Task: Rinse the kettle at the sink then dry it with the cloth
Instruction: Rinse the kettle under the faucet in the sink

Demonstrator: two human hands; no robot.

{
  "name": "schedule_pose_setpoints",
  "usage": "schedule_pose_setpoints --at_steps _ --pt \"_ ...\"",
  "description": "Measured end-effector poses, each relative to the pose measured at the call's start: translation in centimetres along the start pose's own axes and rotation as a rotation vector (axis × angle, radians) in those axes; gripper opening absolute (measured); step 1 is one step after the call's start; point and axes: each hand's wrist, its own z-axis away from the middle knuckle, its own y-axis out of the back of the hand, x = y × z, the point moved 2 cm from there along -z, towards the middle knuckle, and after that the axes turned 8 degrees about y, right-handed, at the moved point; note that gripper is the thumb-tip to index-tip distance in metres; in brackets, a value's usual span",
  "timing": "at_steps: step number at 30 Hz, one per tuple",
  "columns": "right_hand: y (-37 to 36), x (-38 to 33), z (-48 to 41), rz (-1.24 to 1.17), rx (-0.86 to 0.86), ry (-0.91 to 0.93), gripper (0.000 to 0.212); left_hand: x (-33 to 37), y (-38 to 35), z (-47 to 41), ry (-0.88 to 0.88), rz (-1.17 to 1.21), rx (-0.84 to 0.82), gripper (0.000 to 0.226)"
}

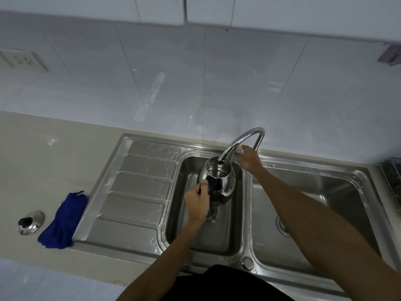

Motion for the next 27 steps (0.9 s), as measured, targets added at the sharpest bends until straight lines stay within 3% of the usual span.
schedule_pose_setpoints --at_steps 4,10,13,16,19,23,27 --pt "0.2 0.2 0.4 -0.019 -0.007 0.022 0.026 0.2 0.3 0.3 -0.019 -0.006 0.012 0.052" --pt "-0.3 0.8 3.6 -0.146 0.329 0.049 0.029 -0.7 1.5 1.1 0.009 -0.034 0.006 0.053" --pt "-1.6 1.5 4.6 -0.121 0.233 0.007 0.029 -1.2 2.3 2.0 0.033 -0.035 0.028 0.051" --pt "-3.5 2.0 5.2 -0.152 0.011 -0.077 0.034 -1.9 3.6 2.9 0.072 -0.052 0.057 0.052" --pt "-5.9 1.3 6.5 -0.381 -0.197 -0.179 0.032 -2.2 5.2 4.1 0.083 -0.061 0.054 0.047" --pt "-8.5 -0.9 9.4 -0.667 -0.287 -0.264 0.028 -2.1 7.9 6.0 0.111 -0.042 0.070 0.044" --pt "-10.4 -3.2 12.2 -0.718 -0.259 -0.223 0.033 -2.3 11.1 7.5 0.102 -0.049 0.089 0.048"
